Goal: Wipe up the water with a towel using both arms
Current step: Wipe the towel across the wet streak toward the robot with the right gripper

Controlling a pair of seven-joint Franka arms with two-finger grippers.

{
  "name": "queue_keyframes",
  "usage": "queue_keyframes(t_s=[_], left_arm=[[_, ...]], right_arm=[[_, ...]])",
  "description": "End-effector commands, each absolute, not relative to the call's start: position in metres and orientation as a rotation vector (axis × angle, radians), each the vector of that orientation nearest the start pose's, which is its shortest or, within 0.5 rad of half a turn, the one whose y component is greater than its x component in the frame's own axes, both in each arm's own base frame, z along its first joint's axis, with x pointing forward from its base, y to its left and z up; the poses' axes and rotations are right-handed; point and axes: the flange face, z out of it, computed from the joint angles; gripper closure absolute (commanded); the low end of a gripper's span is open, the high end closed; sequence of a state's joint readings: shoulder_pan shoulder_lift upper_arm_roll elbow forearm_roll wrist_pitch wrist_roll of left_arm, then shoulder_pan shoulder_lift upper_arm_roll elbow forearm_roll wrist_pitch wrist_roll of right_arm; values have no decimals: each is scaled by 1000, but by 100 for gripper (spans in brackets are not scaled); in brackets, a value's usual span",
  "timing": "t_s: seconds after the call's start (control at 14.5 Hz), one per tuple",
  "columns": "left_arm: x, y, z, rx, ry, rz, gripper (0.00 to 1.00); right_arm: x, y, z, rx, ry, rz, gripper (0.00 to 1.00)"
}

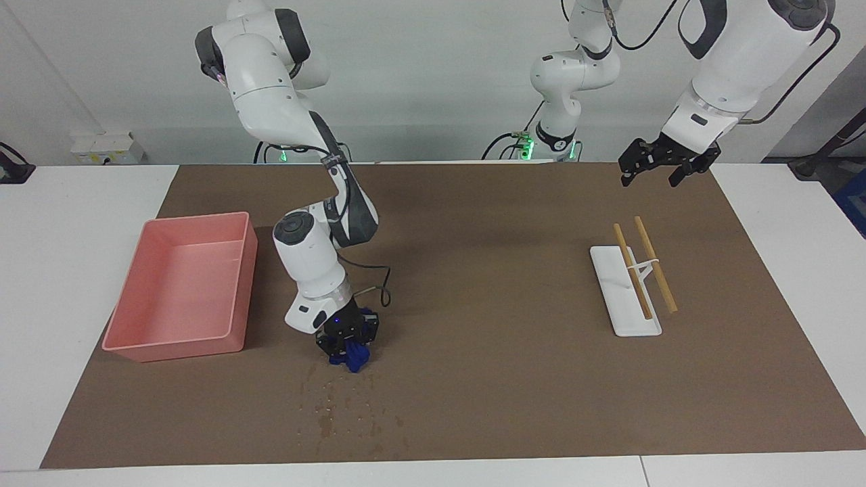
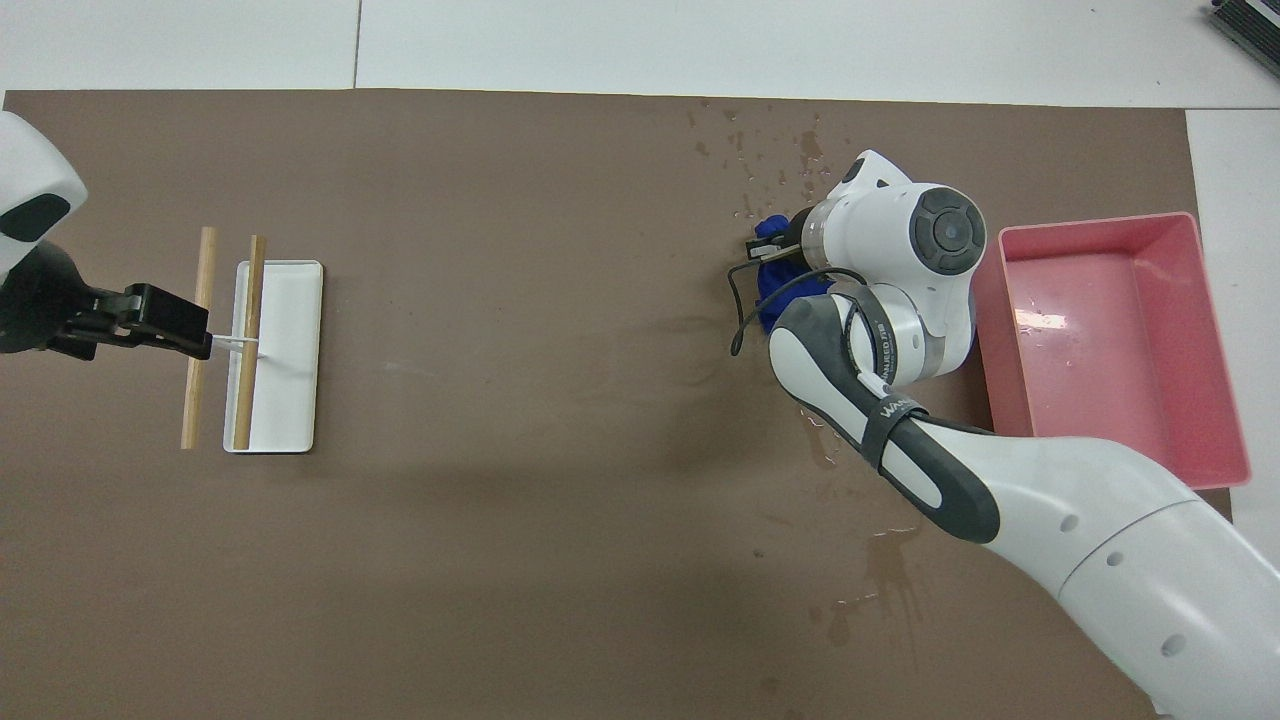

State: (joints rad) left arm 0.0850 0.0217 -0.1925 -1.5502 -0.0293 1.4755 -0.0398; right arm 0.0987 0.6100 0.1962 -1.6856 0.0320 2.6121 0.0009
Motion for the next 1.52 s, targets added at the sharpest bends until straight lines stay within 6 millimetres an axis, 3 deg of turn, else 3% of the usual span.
queue_keyframes(t_s=[0.0, 0.21, 0.62, 1.45], left_arm=[[542, -59, 615, -3142, 112, 163, 0], [542, -59, 615, -3142, 112, 163, 0], [542, -59, 615, -3142, 112, 163, 0], [542, -59, 616, -3142, 112, 160, 0]], right_arm=[[648, 168, 229, -2974, -260, -206, 100], [629, 168, 224, -3004, -186, -41, 100], [611, 166, 223, -3035, -101, 180, 100], [556, 172, 205, -3031, 64, 443, 100]])
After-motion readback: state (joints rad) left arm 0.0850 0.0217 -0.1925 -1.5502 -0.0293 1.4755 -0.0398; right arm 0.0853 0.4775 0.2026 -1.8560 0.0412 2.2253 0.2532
